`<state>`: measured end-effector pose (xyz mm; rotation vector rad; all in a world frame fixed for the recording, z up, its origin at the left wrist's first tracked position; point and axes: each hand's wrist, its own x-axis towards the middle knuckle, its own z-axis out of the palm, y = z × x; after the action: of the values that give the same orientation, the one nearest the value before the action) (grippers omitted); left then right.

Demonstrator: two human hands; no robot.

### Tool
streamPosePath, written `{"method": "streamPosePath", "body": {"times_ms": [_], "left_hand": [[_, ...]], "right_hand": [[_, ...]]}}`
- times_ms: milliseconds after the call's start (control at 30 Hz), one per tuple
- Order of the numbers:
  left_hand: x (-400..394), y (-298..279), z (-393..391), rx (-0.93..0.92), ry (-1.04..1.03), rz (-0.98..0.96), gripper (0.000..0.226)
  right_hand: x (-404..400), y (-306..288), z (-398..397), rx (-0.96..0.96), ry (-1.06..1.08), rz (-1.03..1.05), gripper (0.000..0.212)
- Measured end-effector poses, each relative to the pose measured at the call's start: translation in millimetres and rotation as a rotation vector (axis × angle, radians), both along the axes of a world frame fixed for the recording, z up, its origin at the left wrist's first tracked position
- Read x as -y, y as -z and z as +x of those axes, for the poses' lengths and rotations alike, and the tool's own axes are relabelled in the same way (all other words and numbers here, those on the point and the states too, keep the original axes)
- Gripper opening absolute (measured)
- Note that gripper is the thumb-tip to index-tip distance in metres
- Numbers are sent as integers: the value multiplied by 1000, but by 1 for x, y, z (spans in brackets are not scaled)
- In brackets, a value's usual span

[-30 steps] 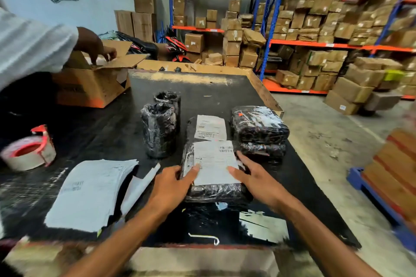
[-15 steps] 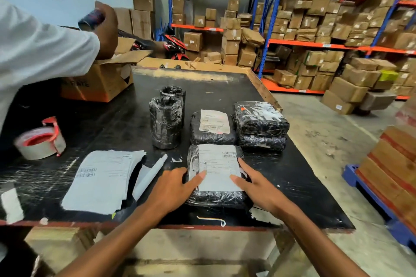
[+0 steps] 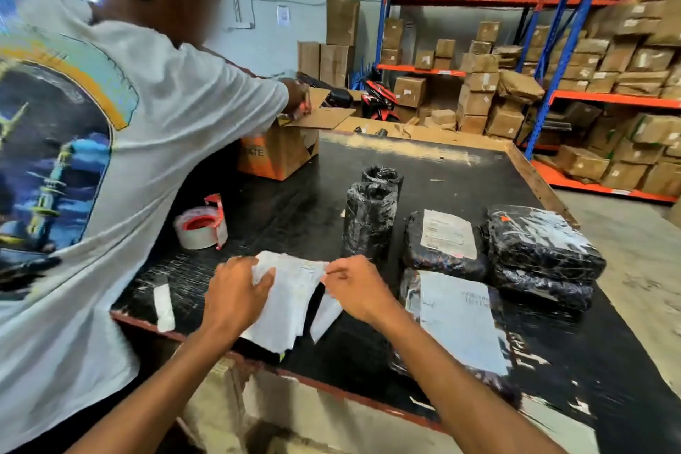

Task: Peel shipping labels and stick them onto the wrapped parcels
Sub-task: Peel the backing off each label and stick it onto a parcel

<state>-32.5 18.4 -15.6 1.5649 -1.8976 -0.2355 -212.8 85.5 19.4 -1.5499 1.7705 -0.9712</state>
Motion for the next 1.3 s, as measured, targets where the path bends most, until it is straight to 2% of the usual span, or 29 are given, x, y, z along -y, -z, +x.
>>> {"method": "streamPosePath", "body": {"times_ms": [33, 133, 267, 400, 567, 733, 900, 1033, 1200, 1300], "left_hand": [[4, 3, 7, -5, -21, 52, 34], [12, 8, 16, -106, -42, 175, 40], [17, 8, 14, -348, -95, 221, 28], [21, 8, 16, -447, -39, 217, 23], [24, 9, 20, -306, -4, 132, 29], [21, -3, 25, -156, -75, -47, 28], [16, -19, 25, -290, -53, -62, 22], [15, -19, 24, -294, -22, -16, 21], [14, -22, 28, -288, -7, 0, 36], [11, -25, 26, -377, 8, 27, 38]], "right_hand": [[9, 7, 8, -35, -4, 15, 28], [27, 23, 23, -111, 13, 43, 29], [35, 35, 25, -76, 57, 54, 38], [35, 41, 23, -65, 77, 40, 35], [32, 42, 28, -73, 92, 11, 32], [27, 42, 27, -99, 72, -10, 38], [19, 38, 25, -193, 14, -69, 38], [16, 33, 27, -229, 5, -73, 40], [15, 35, 29, -195, 1, -91, 41], [14, 34, 34, -155, 26, -153, 46]]}}
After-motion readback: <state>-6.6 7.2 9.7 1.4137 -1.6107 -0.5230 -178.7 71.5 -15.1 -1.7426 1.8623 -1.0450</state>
